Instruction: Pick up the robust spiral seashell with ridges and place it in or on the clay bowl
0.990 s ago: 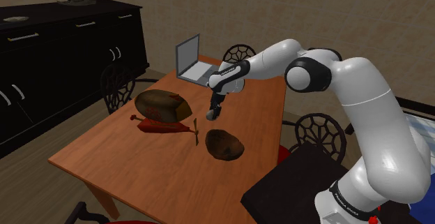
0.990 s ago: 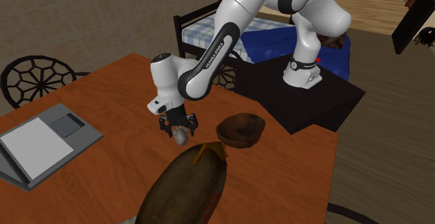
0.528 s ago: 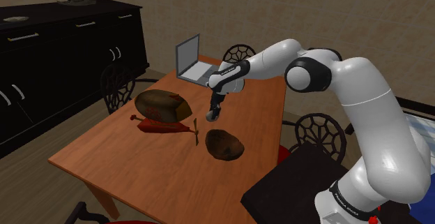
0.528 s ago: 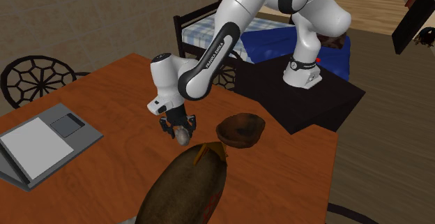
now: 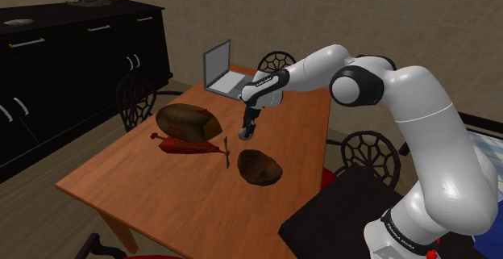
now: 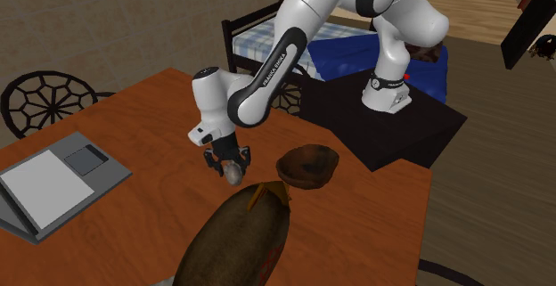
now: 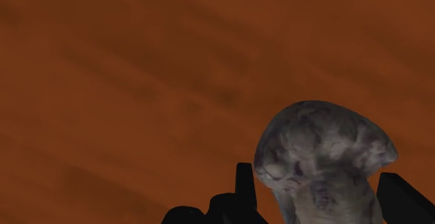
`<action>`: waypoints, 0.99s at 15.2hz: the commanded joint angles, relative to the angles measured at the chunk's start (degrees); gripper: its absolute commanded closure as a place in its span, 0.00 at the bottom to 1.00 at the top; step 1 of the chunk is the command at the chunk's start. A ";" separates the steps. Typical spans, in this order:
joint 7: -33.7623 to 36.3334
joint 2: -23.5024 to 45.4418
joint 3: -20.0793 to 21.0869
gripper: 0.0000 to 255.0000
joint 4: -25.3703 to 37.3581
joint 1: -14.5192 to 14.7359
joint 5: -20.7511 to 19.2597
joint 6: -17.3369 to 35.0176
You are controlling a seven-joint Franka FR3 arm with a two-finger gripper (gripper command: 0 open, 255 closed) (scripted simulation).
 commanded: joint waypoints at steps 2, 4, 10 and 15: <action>0.33 -1.49 -0.25 1.00 -0.58 0.12 -0.23 -0.88; 0.60 -2.67 -0.43 1.00 -0.99 0.22 -0.41 -1.64; 1.44 -6.03 -0.96 1.00 -1.85 0.52 -1.02 -4.10; 2.19 -8.64 -1.37 1.00 -2.20 0.74 -1.56 -6.30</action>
